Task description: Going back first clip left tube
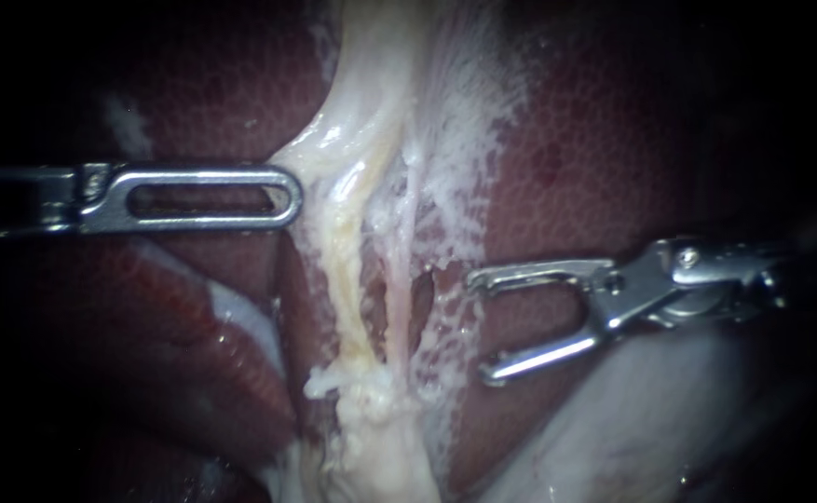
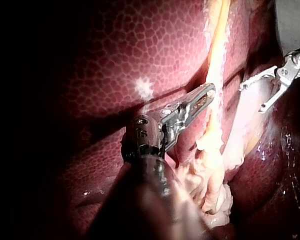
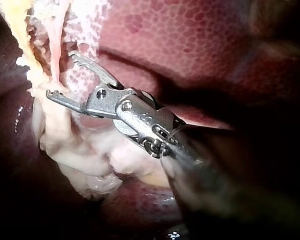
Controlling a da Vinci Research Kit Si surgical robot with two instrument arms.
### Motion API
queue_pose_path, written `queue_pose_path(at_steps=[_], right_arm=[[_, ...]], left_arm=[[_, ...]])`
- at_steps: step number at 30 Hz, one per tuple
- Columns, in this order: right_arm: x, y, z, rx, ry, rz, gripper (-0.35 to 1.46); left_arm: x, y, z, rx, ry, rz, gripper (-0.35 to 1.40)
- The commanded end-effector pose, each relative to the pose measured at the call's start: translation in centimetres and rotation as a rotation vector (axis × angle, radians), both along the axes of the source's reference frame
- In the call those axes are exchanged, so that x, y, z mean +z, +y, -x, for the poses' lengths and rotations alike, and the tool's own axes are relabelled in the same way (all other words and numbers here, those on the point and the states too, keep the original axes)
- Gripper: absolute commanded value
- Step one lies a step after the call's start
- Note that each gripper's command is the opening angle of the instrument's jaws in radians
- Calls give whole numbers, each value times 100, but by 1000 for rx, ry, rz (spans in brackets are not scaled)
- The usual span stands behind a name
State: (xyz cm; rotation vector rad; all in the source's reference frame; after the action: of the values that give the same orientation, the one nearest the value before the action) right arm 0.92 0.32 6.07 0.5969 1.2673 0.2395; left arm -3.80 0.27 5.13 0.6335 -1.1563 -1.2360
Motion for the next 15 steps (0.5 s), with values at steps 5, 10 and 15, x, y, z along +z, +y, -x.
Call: queue_pose_path(at_steps=[5, 10, 15], right_arm=[[-16, 12, 14, 11, -7, 15, 60], [-21, 14, 19, 10, -6, 18, 60], [-21, 12, 17, 11, -6, 19, 60]], left_arm=[[3, -1, 0, 0, 1, 1, -35], [5, -1, 1, 0, 1, 2, -35], [8, 0, 1, 0, 1, 3, -35]])
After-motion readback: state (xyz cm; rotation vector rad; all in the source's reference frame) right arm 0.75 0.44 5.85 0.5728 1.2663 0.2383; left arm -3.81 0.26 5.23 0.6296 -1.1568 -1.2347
